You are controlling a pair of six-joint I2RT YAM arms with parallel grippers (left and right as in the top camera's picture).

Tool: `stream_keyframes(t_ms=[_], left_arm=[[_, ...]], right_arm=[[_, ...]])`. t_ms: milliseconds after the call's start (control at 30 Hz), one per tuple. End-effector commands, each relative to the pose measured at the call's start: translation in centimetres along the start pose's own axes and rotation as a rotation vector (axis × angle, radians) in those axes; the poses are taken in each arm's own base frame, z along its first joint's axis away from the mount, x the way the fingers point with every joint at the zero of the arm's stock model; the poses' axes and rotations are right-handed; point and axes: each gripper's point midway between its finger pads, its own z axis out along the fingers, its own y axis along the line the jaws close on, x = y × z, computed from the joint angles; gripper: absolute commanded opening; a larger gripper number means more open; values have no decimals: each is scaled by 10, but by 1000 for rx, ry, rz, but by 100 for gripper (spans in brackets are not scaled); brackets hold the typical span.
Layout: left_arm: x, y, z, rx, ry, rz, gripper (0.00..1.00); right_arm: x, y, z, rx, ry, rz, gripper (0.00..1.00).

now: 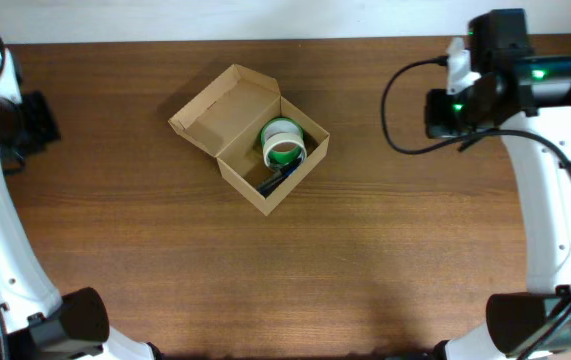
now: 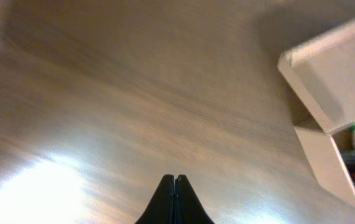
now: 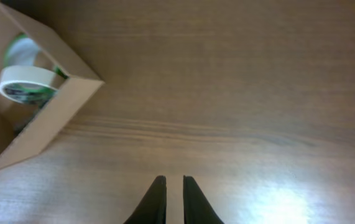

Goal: Pack container
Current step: 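Bring both grippers to the box lid flaps on either side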

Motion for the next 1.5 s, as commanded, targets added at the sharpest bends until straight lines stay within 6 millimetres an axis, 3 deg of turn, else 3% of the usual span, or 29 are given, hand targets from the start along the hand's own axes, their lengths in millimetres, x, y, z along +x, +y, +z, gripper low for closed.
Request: stream_keyframes(t_ms=[0,67,167,300,400,567,733,900,1267,1467], left_arm=[[24,-32,55,129,184,-12,2],[33,-44,79,154,221,14,2],[48,-83,114,260,243,83,2],[71,-117,152,311,264,154,2],[78,-144,171,379,237,167,2],[77,-169,188,415,179,155,4],[61,-178,195,432,119,140,5],[63,-178,215,414,147,122,5],[55,-175,230,382,119,121,5],[47,-174,233,365,85,117,6]], right_arm=[[-6,6,23,10,34,-5,9],[-4,10,40,-6,75,-2,7],[0,14,68,-32,147,6,6],[5,11,94,-26,211,32,4],[4,13,105,-42,223,34,4],[3,16,109,-58,225,44,4],[2,16,110,-58,219,43,4],[-3,26,115,-113,209,46,4],[7,58,165,-317,317,87,4],[9,92,180,-462,337,59,4]])
